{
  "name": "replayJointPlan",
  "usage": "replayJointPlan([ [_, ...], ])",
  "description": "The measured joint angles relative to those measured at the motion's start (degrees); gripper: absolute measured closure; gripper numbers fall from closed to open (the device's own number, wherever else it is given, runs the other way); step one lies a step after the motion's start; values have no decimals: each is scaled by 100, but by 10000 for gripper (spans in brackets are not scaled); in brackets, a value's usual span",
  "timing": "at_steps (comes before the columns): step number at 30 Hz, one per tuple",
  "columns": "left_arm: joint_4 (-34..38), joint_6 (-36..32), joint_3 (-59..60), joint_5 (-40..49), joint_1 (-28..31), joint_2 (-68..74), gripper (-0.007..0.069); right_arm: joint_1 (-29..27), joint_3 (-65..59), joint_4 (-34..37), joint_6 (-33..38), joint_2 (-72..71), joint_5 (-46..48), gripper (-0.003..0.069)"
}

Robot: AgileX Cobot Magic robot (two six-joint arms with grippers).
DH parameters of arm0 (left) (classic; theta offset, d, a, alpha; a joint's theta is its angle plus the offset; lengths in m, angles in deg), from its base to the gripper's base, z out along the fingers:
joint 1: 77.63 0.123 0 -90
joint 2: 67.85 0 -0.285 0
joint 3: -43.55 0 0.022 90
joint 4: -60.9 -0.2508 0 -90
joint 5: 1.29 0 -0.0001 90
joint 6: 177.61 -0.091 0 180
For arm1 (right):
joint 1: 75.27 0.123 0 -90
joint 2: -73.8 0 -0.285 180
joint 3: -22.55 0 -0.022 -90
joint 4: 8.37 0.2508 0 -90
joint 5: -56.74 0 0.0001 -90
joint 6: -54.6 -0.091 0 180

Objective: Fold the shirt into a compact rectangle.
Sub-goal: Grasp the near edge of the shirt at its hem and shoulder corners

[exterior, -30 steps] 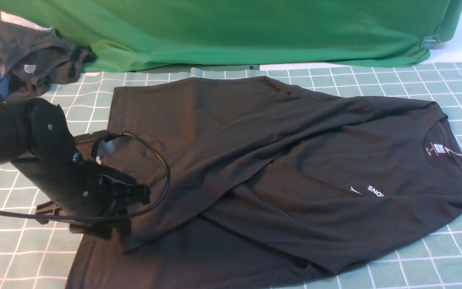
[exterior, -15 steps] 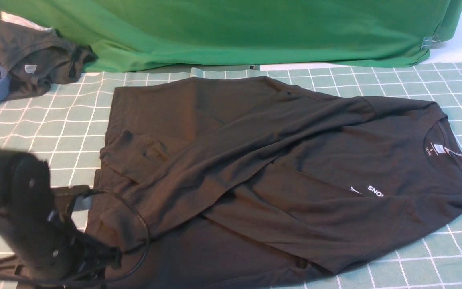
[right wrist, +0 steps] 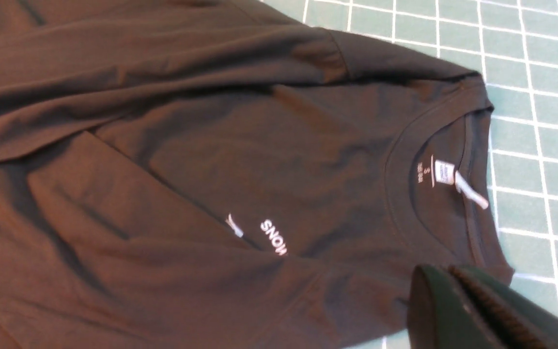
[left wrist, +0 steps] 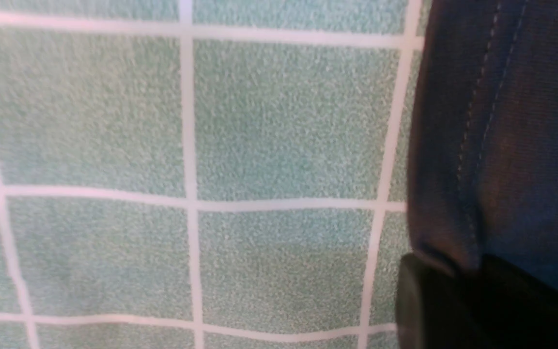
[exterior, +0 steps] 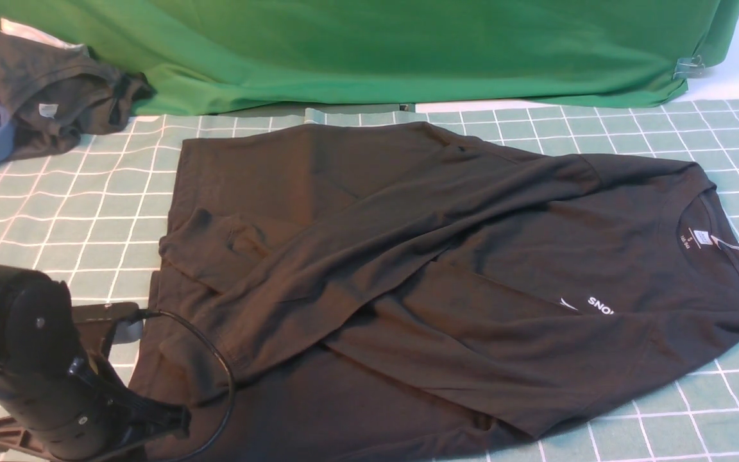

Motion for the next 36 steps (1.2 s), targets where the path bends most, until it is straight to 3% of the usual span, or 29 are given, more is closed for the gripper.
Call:
replayJointPlan([
  [3, -14, -54, -36, 74, 0, -193, 605, 0, 21, 157, 99, 59, 299, 632],
  [8, -74, -116, -61, 479, 0, -1121, 616, 0, 321, 899, 902, 768, 1446, 629],
  [14, -402, -86, -61, 814, 0, -1959, 617, 0, 369, 1402, 1667, 1732, 1671, 628],
  [16, -452, -72, -61, 890, 0, -2215, 617, 23, 369, 1923, 2222, 2149, 1671, 608],
  [18, -454, -72, -61, 916, 0, -2294, 617, 94, 369, 2284, 2632, 2307, 1671, 578],
  [21, -459, -72, -61, 953, 0, -2336, 617, 446, 369, 2599, 3286, 2600, 1469, 463],
  [22, -480, -72, -61, 953, 0, -2336, 617, 718, 369, 2555, 3549, 2771, 1245, 359],
  [27, -506, -72, -61, 937, 0, -2336, 617, 1202, 369, 2096, 3876, 3322, 661, 146],
  [30, -506, -72, -61, 937, 0, -2336, 616, 1266, 374, 1902, 3887, 3753, 493, 112],
  [36, -506, -72, -61, 884, 0, -2336, 613, 1264, 374, 1789, 3932, 4387, 179, 120],
])
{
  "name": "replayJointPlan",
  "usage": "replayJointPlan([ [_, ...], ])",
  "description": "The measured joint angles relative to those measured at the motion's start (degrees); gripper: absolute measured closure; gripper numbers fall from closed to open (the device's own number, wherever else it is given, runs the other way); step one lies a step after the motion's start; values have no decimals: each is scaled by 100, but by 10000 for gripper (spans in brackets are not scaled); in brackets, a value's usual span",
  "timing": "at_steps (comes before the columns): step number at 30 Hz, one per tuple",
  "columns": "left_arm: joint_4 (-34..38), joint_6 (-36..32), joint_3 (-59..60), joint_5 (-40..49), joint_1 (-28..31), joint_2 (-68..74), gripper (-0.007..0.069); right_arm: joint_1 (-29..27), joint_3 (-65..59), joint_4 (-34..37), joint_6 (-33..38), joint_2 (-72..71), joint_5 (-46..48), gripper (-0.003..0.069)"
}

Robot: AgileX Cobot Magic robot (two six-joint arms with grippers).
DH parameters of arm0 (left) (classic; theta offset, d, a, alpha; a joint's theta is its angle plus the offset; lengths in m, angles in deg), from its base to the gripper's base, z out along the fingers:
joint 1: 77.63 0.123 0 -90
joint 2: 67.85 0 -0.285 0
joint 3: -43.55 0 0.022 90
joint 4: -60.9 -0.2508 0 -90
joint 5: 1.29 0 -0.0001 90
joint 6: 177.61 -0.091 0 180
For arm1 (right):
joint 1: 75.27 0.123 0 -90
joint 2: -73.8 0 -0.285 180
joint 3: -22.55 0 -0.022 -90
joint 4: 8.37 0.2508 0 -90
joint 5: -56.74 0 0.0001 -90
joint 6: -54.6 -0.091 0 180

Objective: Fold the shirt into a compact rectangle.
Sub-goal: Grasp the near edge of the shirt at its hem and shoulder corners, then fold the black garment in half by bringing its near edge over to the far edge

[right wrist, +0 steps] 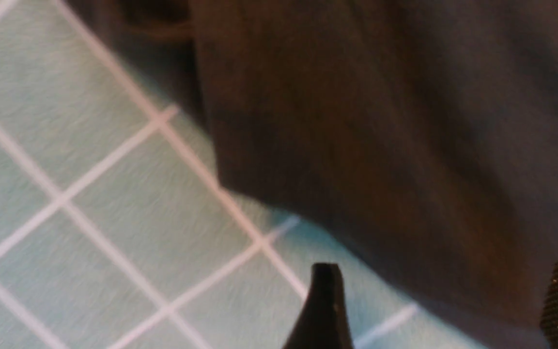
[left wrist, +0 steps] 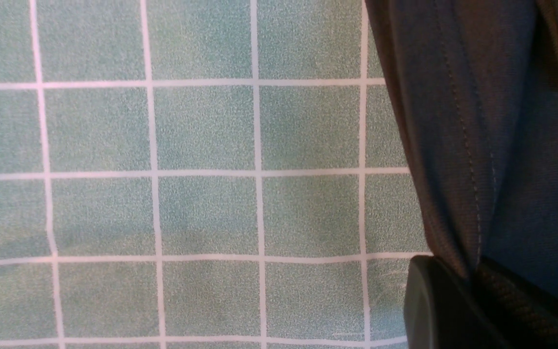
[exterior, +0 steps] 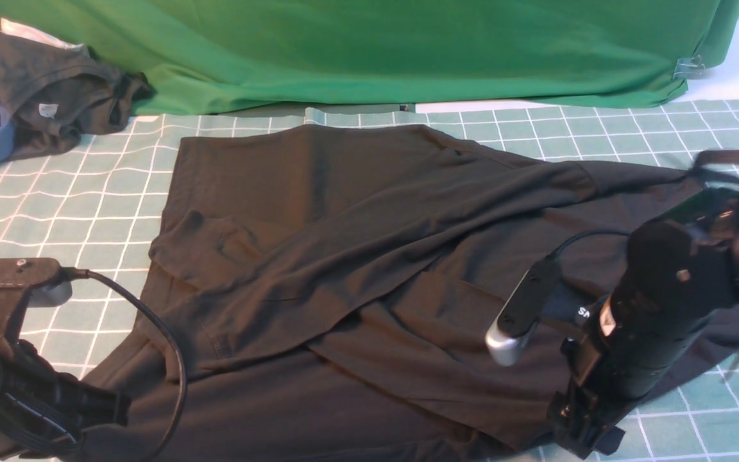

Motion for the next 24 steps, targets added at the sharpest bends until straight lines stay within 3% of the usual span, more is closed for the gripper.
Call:
replayJointPlan([
  [2, 0, 0, 0, -27, 0, 0, 613, 0, 0, -2, 95, 107, -52, 133],
  [4, 6, 25, 0, -87, 0, 0, 613, 0, 0, -13, 213, 229, -108, 211],
  [9, 252, 79, 0, -299, 0, 0, 613, 0, 18, -88, 233, 265, -184, 508],
  [11, 295, 103, 0, -319, 0, 0, 613, 0, 29, -88, 194, 265, -132, 585],
  [14, 383, 109, 0, -288, 0, -72, 613, 0, 33, -53, 84, 164, 174, 618],
  [24, 619, 343, -233, 452, 0, -1277, 613, 0, 35, 231, -269, -1237, 1654, 622],
])
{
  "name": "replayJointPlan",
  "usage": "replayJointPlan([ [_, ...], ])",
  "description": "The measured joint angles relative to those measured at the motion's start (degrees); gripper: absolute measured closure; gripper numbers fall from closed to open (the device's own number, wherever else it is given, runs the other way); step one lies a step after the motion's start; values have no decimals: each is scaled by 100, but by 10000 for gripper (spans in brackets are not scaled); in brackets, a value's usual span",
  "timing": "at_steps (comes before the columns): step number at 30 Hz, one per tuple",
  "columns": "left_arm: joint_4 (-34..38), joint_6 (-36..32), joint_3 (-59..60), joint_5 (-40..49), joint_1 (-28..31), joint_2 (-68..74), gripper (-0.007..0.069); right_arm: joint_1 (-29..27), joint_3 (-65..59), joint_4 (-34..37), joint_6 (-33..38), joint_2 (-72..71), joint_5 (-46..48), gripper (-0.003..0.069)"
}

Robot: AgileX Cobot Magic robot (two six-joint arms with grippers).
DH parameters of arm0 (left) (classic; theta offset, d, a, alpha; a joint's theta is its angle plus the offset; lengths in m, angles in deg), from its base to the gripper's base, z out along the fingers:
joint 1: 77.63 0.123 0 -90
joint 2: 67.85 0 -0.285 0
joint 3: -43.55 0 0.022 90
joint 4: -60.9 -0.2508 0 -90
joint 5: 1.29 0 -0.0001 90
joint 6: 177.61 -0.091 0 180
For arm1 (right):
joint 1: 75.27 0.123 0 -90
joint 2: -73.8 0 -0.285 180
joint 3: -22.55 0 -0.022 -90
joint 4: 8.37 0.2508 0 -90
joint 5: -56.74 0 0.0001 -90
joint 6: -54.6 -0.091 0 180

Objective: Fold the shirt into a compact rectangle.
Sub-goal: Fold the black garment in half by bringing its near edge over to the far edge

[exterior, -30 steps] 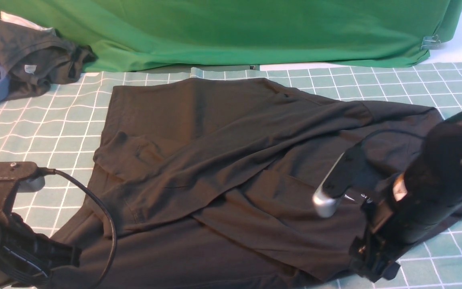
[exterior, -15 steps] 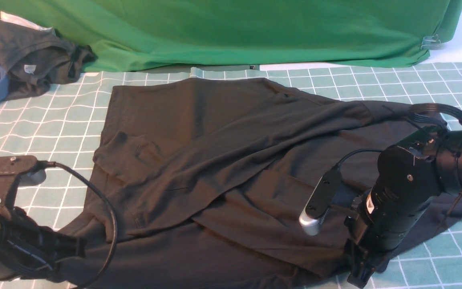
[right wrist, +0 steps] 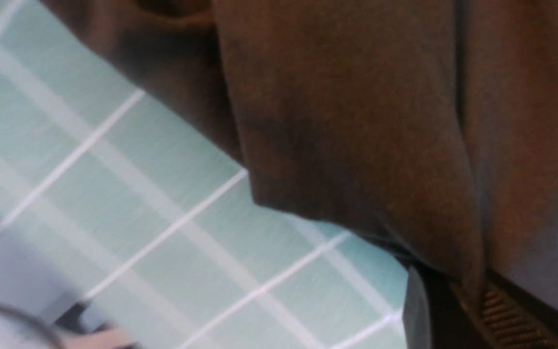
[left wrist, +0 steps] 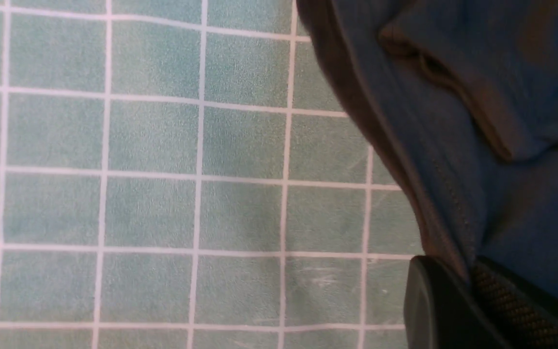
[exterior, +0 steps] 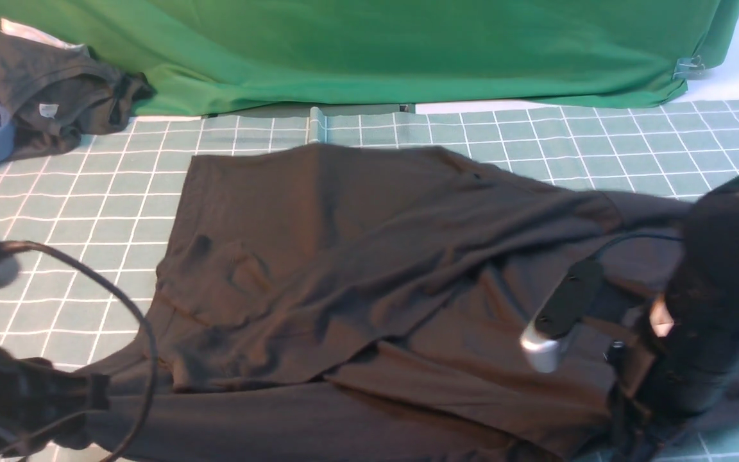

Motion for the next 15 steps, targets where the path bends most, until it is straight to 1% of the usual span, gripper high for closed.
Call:
replayJointPlan([
  [5, 41, 237, -363, 8, 0, -140, 613, 0, 21, -52, -5, -530, 85, 623],
  [10, -12, 270, -1052, -355, 0, 552, 613, -26, 365, -465, -48, -564, -20, 623],
  [13, -102, 270, -1526, -613, 0, 1209, 613, -254, 744, -534, -3, -470, -48, 623],
  [15, -135, 264, -1891, -756, 20, 1720, 613, -507, 1037, -549, 186, -329, -76, 623],
])
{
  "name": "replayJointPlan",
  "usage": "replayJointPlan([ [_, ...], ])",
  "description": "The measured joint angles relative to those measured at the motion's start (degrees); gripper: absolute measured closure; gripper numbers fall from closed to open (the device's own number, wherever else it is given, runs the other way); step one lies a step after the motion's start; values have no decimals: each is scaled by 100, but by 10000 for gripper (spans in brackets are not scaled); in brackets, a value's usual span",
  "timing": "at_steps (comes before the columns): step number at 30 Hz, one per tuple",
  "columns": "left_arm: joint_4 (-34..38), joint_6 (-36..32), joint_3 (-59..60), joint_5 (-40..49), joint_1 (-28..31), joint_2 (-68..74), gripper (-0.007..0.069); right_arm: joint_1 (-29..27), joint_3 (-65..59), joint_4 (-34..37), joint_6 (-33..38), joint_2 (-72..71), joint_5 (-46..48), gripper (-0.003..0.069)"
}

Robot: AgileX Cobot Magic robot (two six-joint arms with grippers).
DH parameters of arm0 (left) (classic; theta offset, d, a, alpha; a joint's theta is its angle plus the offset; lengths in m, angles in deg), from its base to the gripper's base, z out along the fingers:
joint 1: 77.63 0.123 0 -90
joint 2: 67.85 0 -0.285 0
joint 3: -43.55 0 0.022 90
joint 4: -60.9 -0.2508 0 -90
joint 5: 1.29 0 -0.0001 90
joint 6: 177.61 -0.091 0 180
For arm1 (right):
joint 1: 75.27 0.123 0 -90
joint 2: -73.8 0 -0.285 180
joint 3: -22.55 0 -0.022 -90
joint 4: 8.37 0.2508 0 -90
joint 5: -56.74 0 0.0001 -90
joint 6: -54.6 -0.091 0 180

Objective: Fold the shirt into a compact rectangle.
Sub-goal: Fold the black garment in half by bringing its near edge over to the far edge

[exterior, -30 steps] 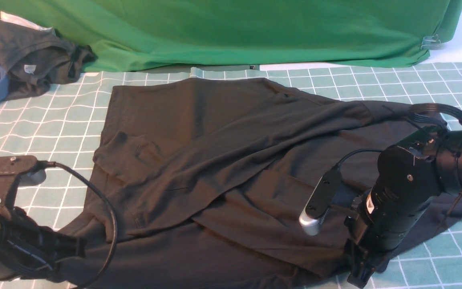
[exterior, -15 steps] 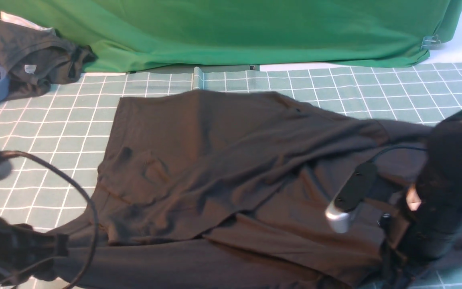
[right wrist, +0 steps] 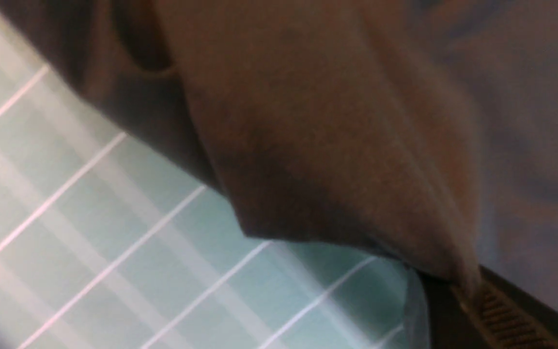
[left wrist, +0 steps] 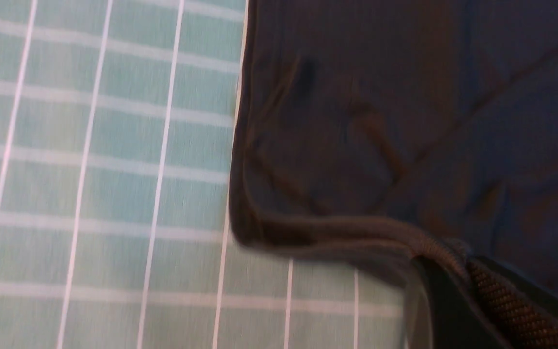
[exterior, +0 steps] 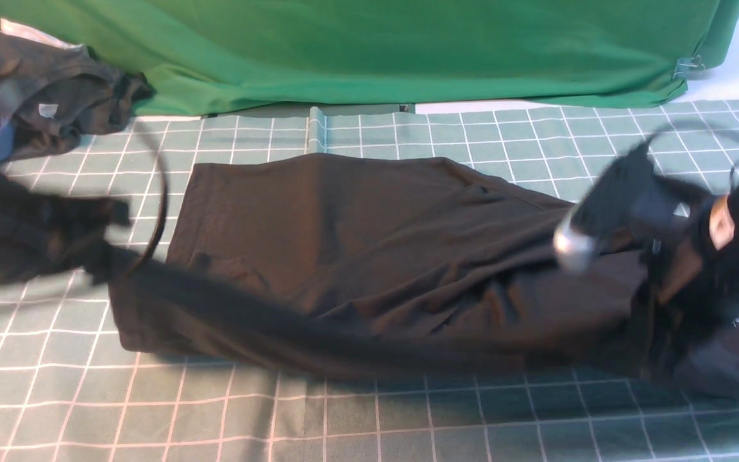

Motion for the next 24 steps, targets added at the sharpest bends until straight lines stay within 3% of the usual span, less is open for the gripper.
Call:
replayJointPlan([
  [9, 261, -308, -1667, -370, 586, 2103, 613, -871, 1442, -13, 635, 1288, -6, 627],
  [15, 730, -619, -2645, -409, 956, 3266, 613, -954, 2473, -13, 799, 2405, -47, 627],
  [24, 780, -628, -3981, -425, 1008, 4785, 613, -1049, 4274, -49, 825, 4045, -24, 627],
])
